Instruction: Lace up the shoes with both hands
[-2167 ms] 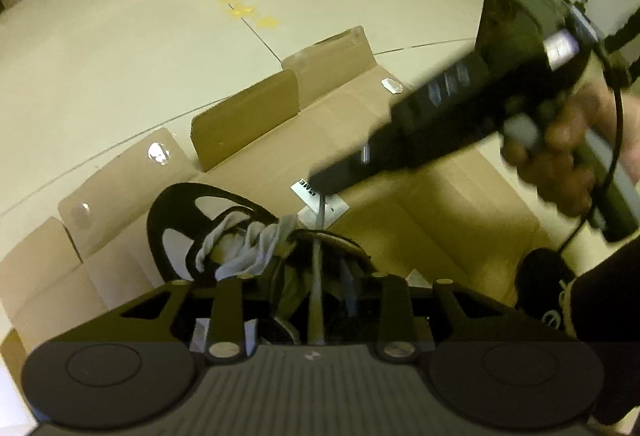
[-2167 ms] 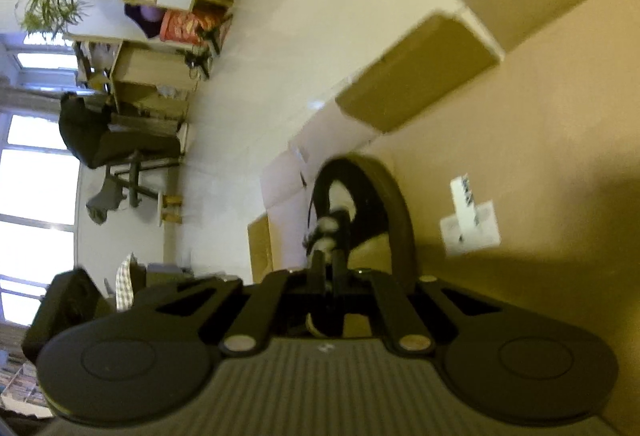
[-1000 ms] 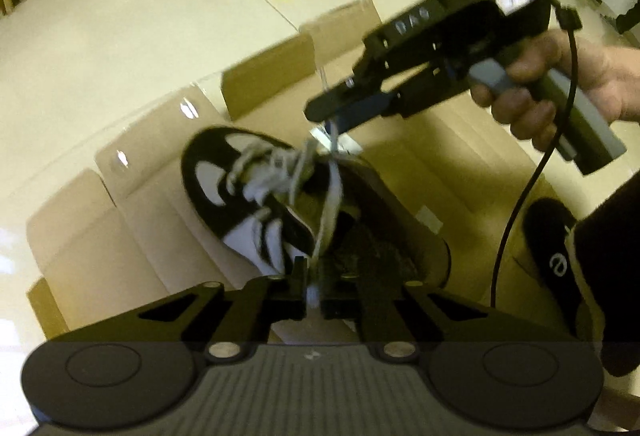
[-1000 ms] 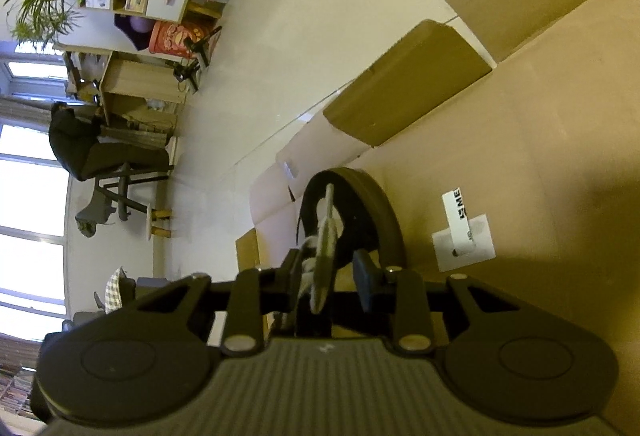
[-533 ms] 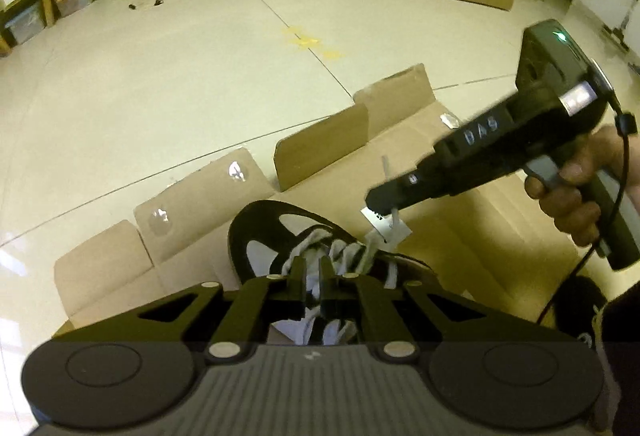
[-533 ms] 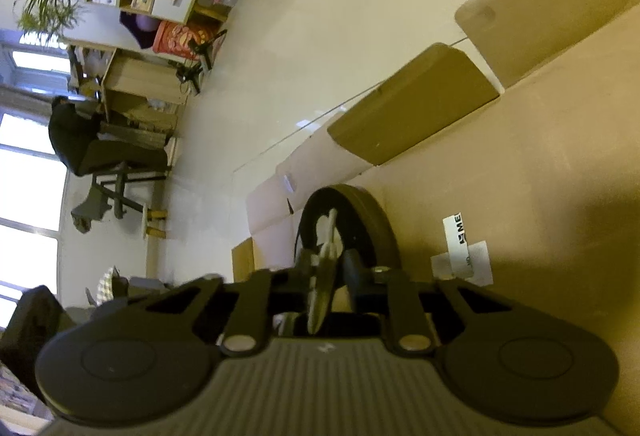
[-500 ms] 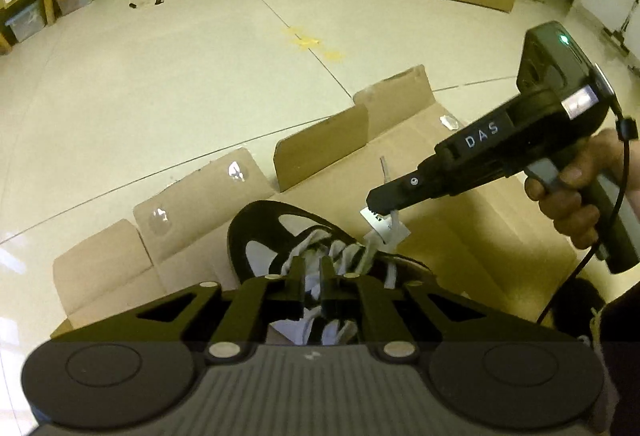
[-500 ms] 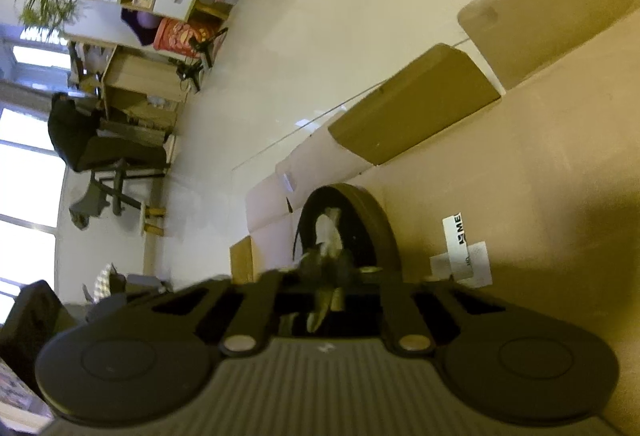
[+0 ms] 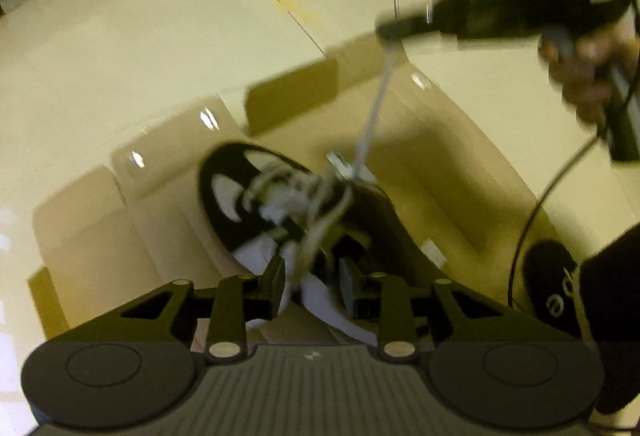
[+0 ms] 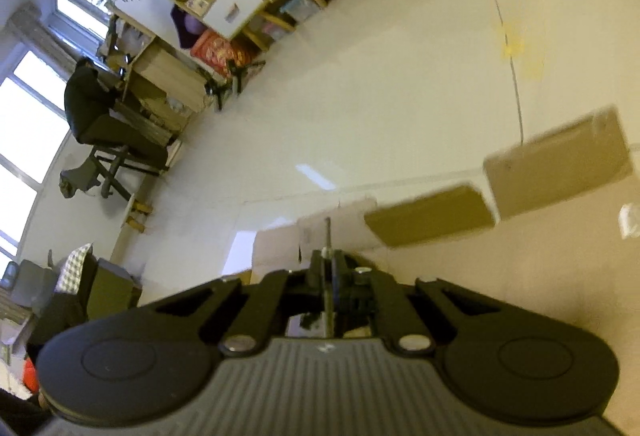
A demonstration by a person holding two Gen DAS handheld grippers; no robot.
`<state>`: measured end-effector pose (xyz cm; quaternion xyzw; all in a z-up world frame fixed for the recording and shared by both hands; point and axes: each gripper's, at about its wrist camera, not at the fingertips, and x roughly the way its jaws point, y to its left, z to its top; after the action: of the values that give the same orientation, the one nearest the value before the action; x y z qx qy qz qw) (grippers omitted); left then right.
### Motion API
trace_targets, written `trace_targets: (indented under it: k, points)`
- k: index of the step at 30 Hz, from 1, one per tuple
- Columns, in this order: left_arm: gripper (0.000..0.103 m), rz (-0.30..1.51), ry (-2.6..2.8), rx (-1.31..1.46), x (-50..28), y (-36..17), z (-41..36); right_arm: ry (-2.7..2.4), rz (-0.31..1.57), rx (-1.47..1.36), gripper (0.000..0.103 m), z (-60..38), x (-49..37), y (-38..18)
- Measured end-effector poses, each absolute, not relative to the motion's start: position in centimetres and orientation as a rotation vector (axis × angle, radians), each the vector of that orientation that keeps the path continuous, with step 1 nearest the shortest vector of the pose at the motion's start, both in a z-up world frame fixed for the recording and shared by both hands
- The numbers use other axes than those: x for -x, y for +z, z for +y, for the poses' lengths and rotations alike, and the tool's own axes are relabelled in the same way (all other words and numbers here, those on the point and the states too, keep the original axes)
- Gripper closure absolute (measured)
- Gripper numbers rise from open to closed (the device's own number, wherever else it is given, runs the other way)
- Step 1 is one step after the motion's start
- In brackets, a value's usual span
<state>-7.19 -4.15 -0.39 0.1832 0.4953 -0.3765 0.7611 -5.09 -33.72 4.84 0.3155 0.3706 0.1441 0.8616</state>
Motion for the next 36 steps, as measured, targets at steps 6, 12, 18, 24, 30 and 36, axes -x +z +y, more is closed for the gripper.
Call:
trace_targets:
  k: [6, 12, 18, 24, 30, 36]
  points:
    - [0.073, 1.096, -0.808, -0.400, 7.8, -1.6, -4.4, 0.261, 0.721, -0.553, 0.100, -34.3, 5.6, 7.8]
    - [0.073, 1.098, -0.769, -0.400, 7.4, -2.7, -4.4, 0.191, 0.697, -0.467, 0.100, -35.9, 5.8, 9.4]
    - [0.071, 1.092, -0.749, -0.385, 7.3, -3.1, -4.2, 0.097, 0.711, -0.410, 0.101, -37.3, 5.8, 9.2]
    - [0.073, 1.099, -0.749, -0.379, 7.2, -2.7, -4.0, 0.078, 0.790, -0.187, 0.100, -35.7, 5.6, 7.2]
    - [0.073, 1.085, -0.776, -0.382, 7.3, -1.9, -4.4, 0.157, 1.032, 0.123, 0.100, -32.1, 4.0, 1.6]
    - [0.073, 1.093, -0.807, -0.386, 7.8, -1.8, -4.7, 0.243, 1.146, 0.315, 0.100, -29.2, 2.6, -2.9]
